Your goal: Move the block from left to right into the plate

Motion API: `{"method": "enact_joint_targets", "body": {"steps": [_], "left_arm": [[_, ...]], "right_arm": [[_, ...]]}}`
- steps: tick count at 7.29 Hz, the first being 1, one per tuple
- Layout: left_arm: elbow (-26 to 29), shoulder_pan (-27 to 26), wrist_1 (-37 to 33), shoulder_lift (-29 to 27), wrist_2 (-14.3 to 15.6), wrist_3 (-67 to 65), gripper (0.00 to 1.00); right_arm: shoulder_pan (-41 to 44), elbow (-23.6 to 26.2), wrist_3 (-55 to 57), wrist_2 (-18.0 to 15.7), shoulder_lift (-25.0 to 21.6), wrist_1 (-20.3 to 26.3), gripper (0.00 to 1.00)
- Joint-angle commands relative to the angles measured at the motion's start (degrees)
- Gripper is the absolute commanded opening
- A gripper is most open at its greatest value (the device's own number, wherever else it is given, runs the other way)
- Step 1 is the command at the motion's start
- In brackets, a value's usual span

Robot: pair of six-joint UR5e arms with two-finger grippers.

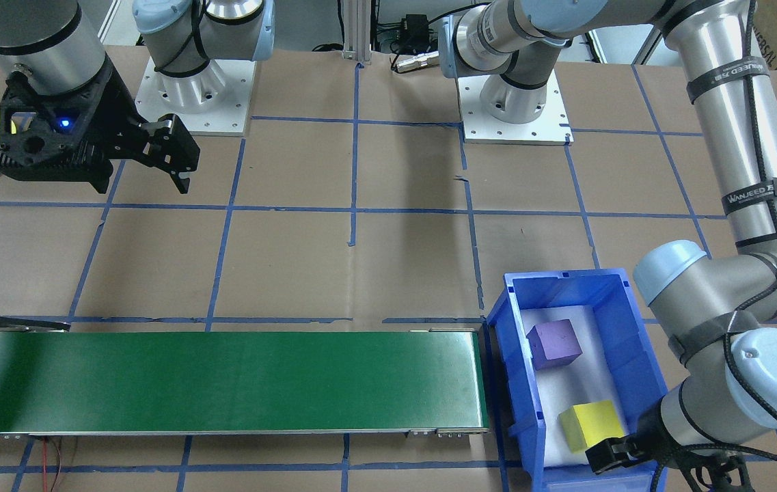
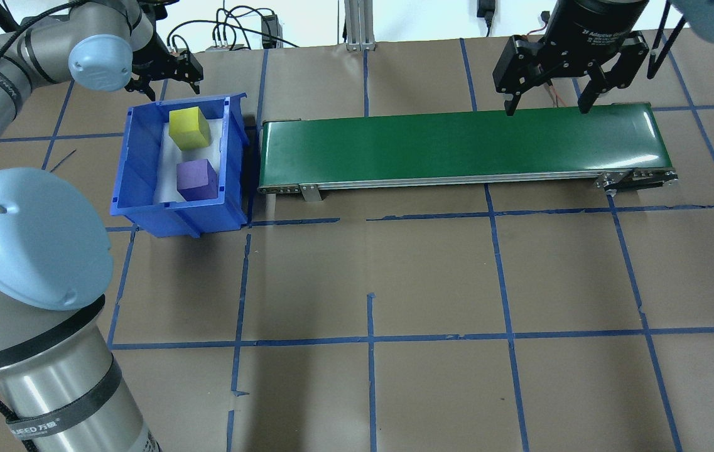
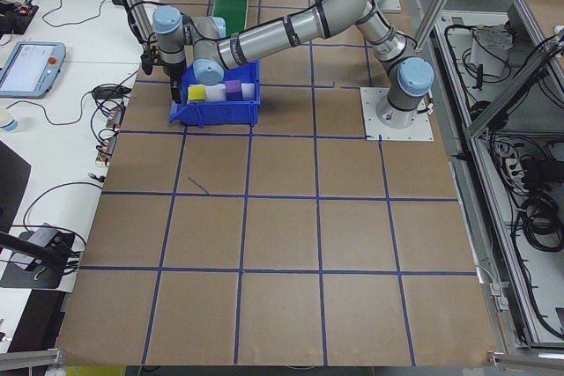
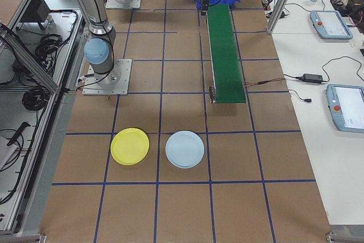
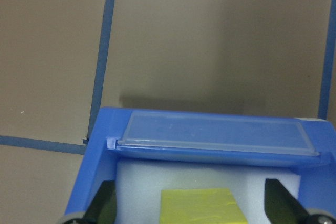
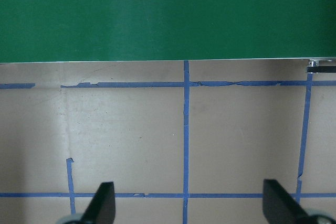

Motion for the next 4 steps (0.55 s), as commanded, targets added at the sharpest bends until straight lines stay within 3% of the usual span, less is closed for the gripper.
{"method": "enact_joint_targets", "body": {"steps": [1,4], "left_arm": [[-0.93,-0.04,-0.33,-2.66,-0.17,-1.12,1.00],[-1.19,-1.36,-2.36,-1.97,-0.43,-1.22,1.00]], "right_arm": [[0.00,0.00,0.00,0.00,0.00,0.07,1.00],[0.00,0.00,0.00,-0.09,0.00,0.07,1.00]]}}
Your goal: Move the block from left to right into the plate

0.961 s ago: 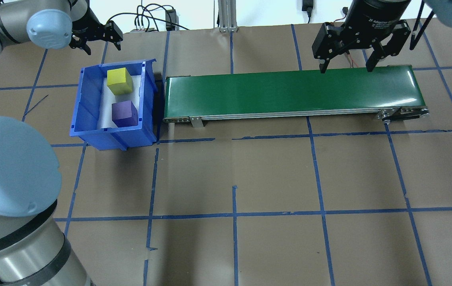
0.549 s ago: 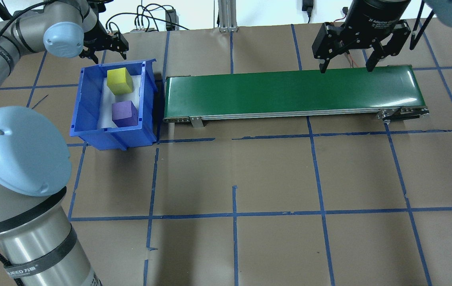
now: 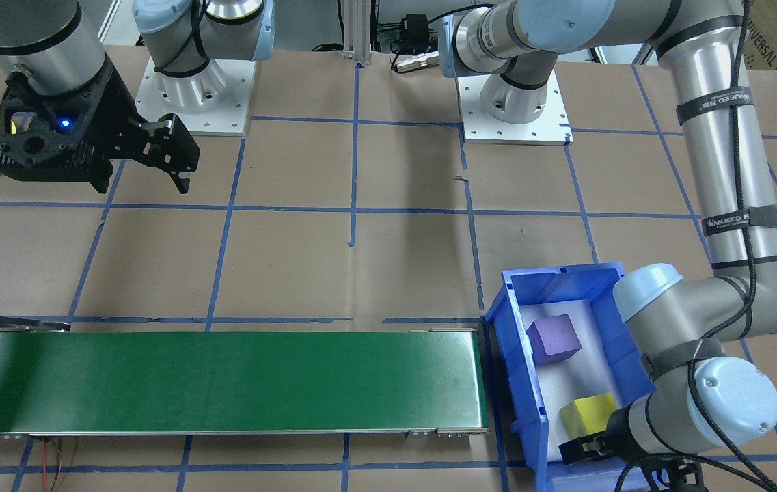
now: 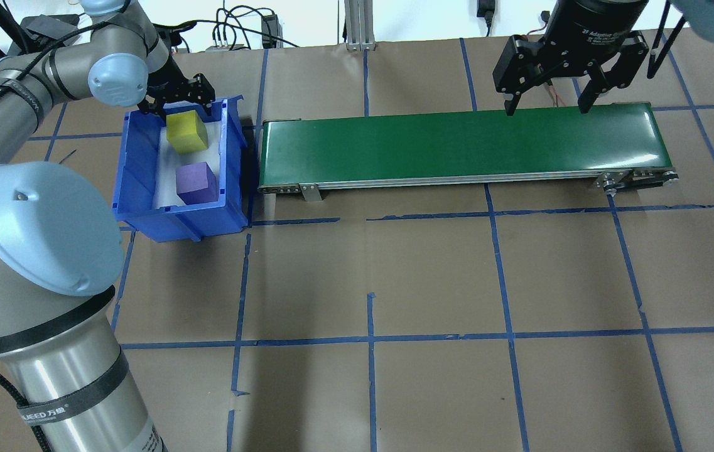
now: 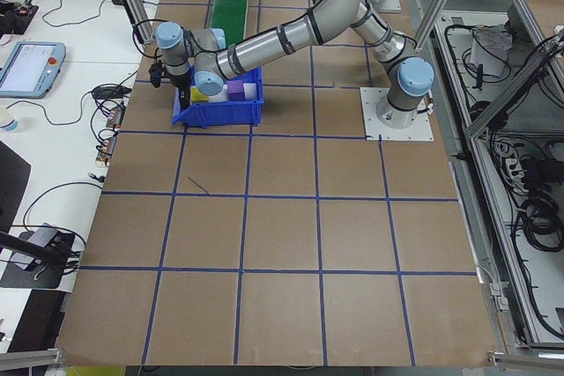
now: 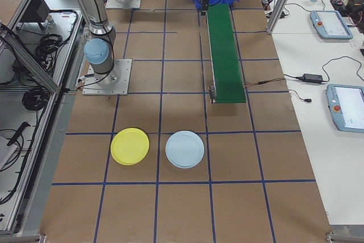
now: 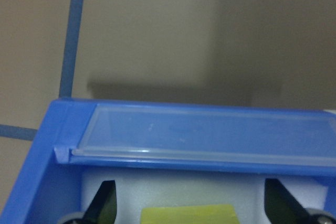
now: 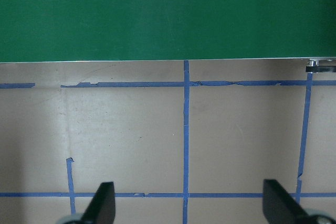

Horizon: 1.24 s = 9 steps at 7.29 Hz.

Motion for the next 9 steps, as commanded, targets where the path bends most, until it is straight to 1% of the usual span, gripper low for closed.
{"method": "enact_joint_targets", "body": {"steps": [1,4,5,7,8,9], "left_arm": [[-0.42,-0.63,-2.04,0.72,0.08,0.09,0.99],[-2.53,-0.63,-3.19,3.79,1.30,0.09,1.00],[-2.53,-0.63,-3.19,3.98,3.13,-0.08,1.00],[-4.02,-0.63,-4.07,4.68,3.50,-0.43,1.00],[-6.03,-0.63,-3.99,5.73,3.42,-2.87,1.00],[-6.92,-0.63,-3.99,6.35,3.42,-3.77,1.00]], "right_arm": [[0.00,0.00,0.00,0.01,0.00,0.02,1.00],[0.00,0.00,0.00,0.01,0.00,0.02,1.00],[0.00,0.09,0.00,-0.07,0.00,0.02,1.00],[0.00,0.09,0.00,0.01,0.00,0.02,1.00],[0.00,0.09,0.00,0.02,0.00,0.02,1.00],[0.00,0.09,0.00,0.02,0.00,0.02,1.00]]}}
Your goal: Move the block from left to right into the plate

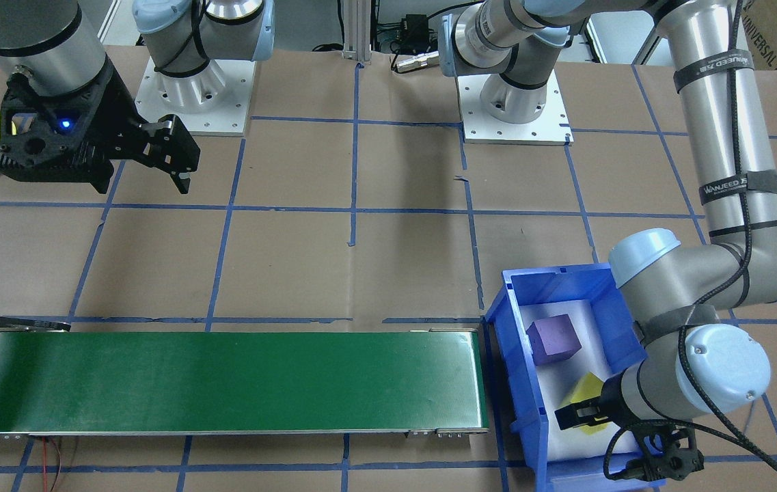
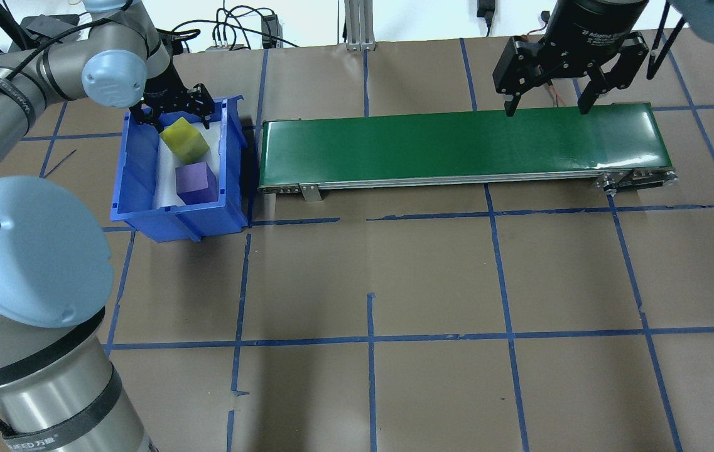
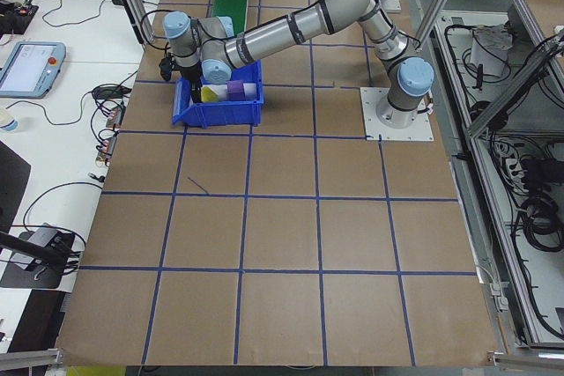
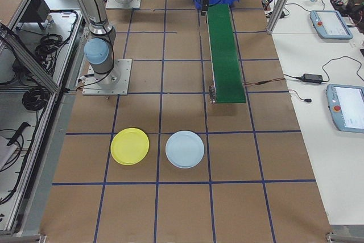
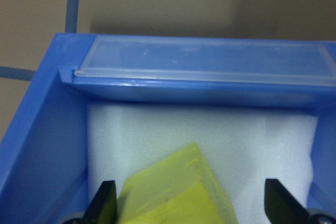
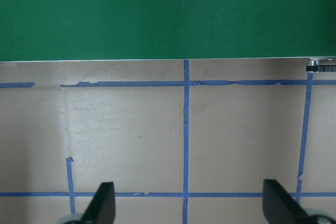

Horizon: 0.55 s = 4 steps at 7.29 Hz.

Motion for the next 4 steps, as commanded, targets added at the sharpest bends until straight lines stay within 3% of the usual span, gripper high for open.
{"method": "enact_joint_targets", "body": {"steps": [1,4], "left_arm": [[-2.91,0.00,0.20,1.16,-0.16,-1.66,1.00],[-8.62,-0.17,1.25,3.09,-0.51,-1.14,1.00]], "right_arm": [[0.00,0.00,0.00,0.01,0.00,0.00,1.00],[0.00,0.09,0.00,0.01,0.00,0.00,1.00]]}}
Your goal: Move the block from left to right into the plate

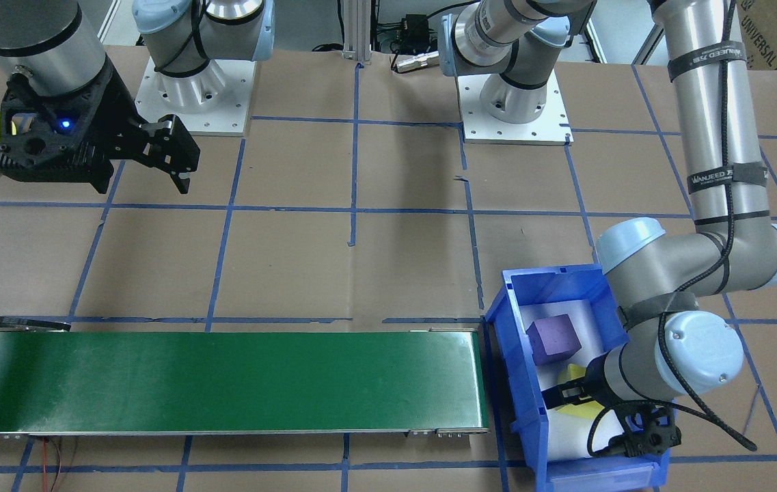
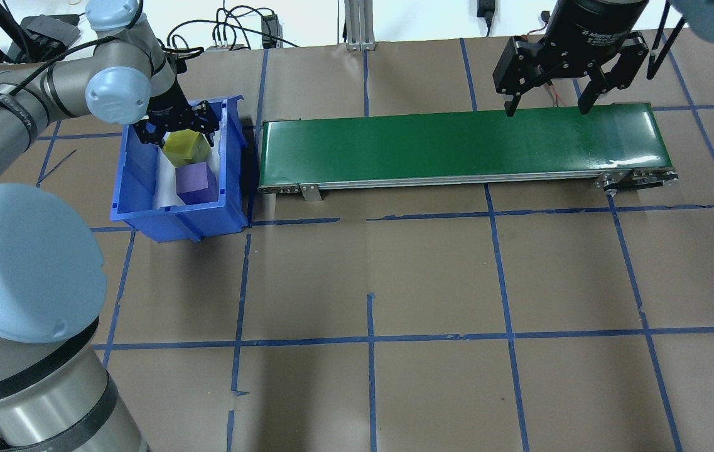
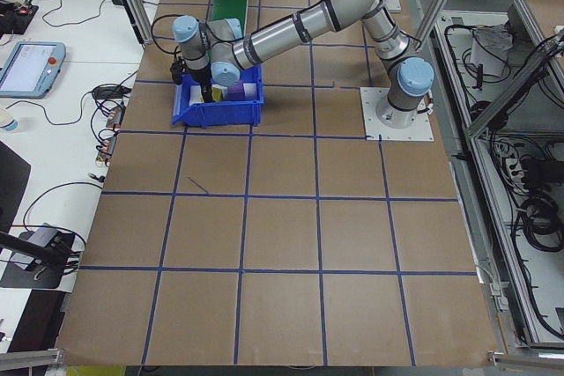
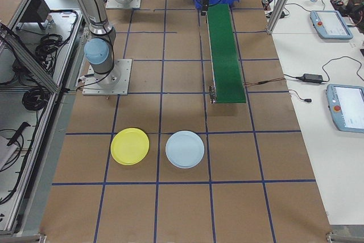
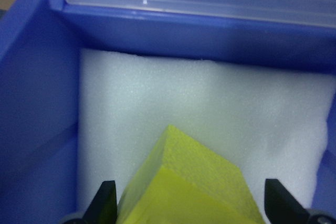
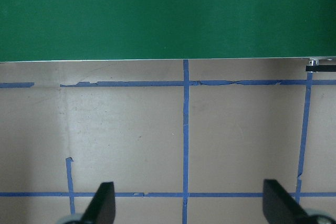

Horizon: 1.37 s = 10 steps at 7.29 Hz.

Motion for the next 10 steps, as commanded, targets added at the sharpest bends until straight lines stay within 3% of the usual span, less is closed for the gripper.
{"method": "enact_joint_targets", "body": {"steps": [1,3,4,6,7,10], "left_arm": [[-3.01,-0.05,0.48,1.06,-0.03,0.90,1.00],[-2.40,-0.05,1.09,1.94,0.50,2.84,0.32],[-2.31,-0.05,2.74,2.64,0.50,2.84,0.19],[-0.57,-0.05,5.23,7.19,-0.28,3.28,0.19],[0.93,-0.74,1.13,10.17,-0.29,3.20,0.19],[3.31,-12.15,-2.49,10.38,-0.11,2.67,0.19]], "right_arm": [[0.00,0.06,0.00,-0.03,0.00,0.00,1.00],[0.00,-0.02,0.00,-0.03,0.00,0.00,1.00],[0.00,-0.02,0.00,0.06,0.00,0.00,1.00],[0.09,0.06,0.00,0.06,-0.35,0.00,1.00],[0.09,-0.02,0.00,0.06,-0.35,-0.09,1.00],[0.18,0.76,0.17,0.15,-0.44,0.00,1.00]]}}
